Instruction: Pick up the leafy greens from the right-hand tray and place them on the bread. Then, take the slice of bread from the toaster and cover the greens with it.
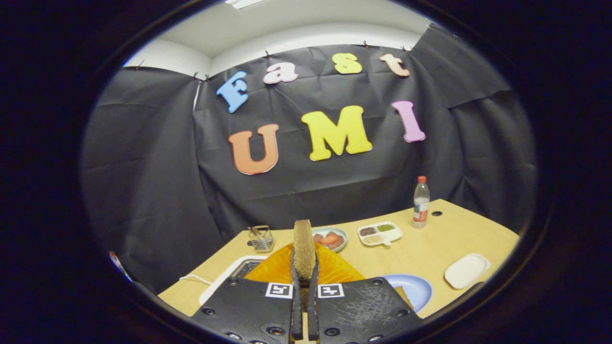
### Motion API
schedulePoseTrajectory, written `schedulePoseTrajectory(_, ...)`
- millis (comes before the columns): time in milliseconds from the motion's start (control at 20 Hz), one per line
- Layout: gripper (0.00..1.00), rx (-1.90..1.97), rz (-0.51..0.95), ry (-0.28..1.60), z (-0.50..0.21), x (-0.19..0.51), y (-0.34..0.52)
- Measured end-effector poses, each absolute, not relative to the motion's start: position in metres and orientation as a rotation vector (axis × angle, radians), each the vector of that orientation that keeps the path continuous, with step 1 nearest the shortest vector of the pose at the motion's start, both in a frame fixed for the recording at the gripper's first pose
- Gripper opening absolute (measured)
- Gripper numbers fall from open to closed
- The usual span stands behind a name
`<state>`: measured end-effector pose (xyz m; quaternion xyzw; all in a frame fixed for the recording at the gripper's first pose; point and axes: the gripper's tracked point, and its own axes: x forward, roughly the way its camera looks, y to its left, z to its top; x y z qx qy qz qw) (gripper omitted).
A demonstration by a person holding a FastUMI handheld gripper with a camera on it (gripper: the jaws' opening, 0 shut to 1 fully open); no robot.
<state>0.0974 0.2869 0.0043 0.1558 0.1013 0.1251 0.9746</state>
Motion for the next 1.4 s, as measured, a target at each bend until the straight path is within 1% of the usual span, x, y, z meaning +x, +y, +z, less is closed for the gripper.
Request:
schedulePoseTrajectory(150,0.04,0.351,0.227,0.264,-0.038,0.103,0.262)
schedulePoseTrajectory(350,0.04,0.439,0.236,0.330,-0.079,0.107,0.254)
schedulePoseTrajectory(650,0.04,0.552,0.239,0.397,-0.118,0.112,0.253)
schedulePoseTrajectory(850,0.06,0.546,0.193,0.400,-0.134,0.119,0.230)
schedulePoseTrajectory(1000,0.11,0.547,0.166,0.421,-0.150,0.119,0.213)
schedulePoseTrajectory(1050,0.17,0.554,0.165,0.429,-0.157,0.123,0.212)
schedulePoseTrajectory(1100,0.17,0.551,0.152,0.441,-0.161,0.122,0.208)
schedulePoseTrajectory(1150,0.23,0.555,0.153,0.451,-0.167,0.122,0.205)
schedulePoseTrajectory(1200,0.22,0.553,0.148,0.463,-0.172,0.121,0.203)
schedulePoseTrajectory(1250,0.28,0.546,0.141,0.471,-0.175,0.121,0.199)
schedulePoseTrajectory(1300,0.31,0.541,0.136,0.476,-0.179,0.123,0.196)
schedulePoseTrajectory(1400,0.45,0.537,0.117,0.485,-0.185,0.121,0.188)
